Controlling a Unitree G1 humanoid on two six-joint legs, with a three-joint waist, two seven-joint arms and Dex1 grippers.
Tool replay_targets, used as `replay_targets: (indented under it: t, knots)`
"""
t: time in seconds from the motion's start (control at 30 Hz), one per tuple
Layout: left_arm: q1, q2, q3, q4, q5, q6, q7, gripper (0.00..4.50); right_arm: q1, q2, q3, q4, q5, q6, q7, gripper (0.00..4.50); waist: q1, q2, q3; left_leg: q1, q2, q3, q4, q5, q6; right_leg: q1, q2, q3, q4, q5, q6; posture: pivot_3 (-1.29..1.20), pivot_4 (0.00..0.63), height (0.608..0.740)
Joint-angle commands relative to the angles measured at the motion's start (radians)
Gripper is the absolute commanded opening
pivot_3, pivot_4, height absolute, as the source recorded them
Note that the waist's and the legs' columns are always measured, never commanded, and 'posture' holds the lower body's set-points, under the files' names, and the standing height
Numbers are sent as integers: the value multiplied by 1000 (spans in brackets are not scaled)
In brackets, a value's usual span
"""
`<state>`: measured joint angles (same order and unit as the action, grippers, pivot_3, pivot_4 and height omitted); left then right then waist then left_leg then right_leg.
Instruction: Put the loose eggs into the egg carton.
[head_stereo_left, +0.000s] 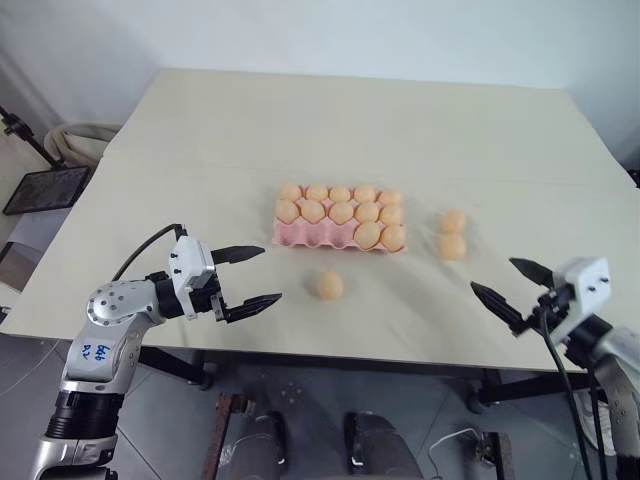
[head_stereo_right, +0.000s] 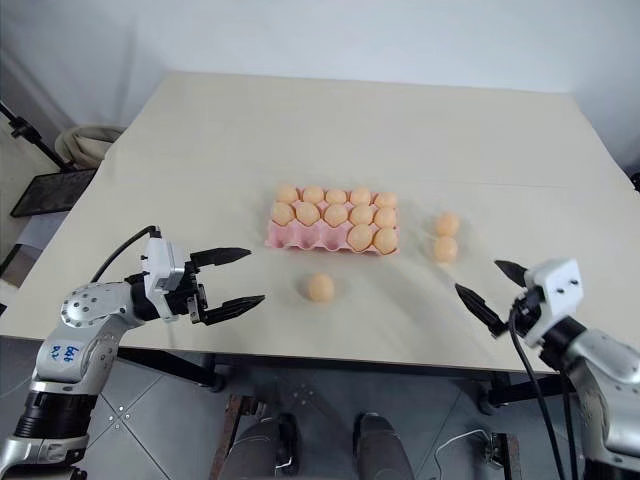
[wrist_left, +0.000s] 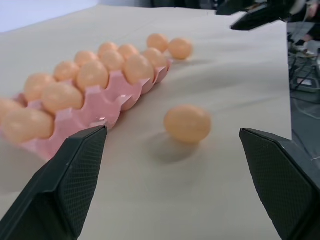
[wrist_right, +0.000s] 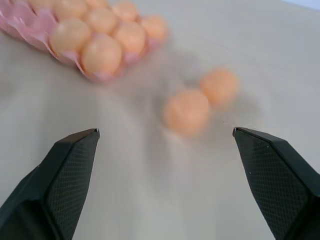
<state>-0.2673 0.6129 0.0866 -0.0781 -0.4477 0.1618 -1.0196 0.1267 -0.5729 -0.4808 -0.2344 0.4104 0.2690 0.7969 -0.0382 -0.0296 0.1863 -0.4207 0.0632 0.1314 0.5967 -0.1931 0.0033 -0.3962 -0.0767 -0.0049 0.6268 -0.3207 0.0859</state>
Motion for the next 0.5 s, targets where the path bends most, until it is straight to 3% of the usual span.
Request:
replay_targets:
  t: [0.03, 0.07, 0.23, 0.5]
  knots:
    - [-36, -8, -4, 21, 6, -34, -14, 4500, 40, 10, -41, -17, 16, -73, -4, 4475, -5, 0, 0, 1, 0, 0, 0, 0, 0, 1, 0, 0, -1, -3, -5, 0, 150, 740]
    - [-44, -10, -5, 28, 5, -37, -18, 4500, 50, 13, -39, -16, 15, -84, -7, 4475, -6, 0, 0, 1, 0, 0, 0, 0, 0, 2, 0, 1, -1, -5, -11, 0, 150, 740]
    - [-65, -12, -3, 39, -9, -15, -19, 4500, 42, 8, -14, -32, 47, -63, -18, 4475, -14, 0, 0, 1, 0, 3, 0, 0, 0, 3, -1, 5, -3, -4, -12, 0, 150, 740]
    - [-37, -12, 9, 0, -3, -13, -1, 4500, -208, -41, 147, 60, -4, 132, -106, 4475, -18, 0, 0, 1, 1, 2, -1, 0, 0, 2, -1, 10, -3, -4, -13, 0, 150, 740]
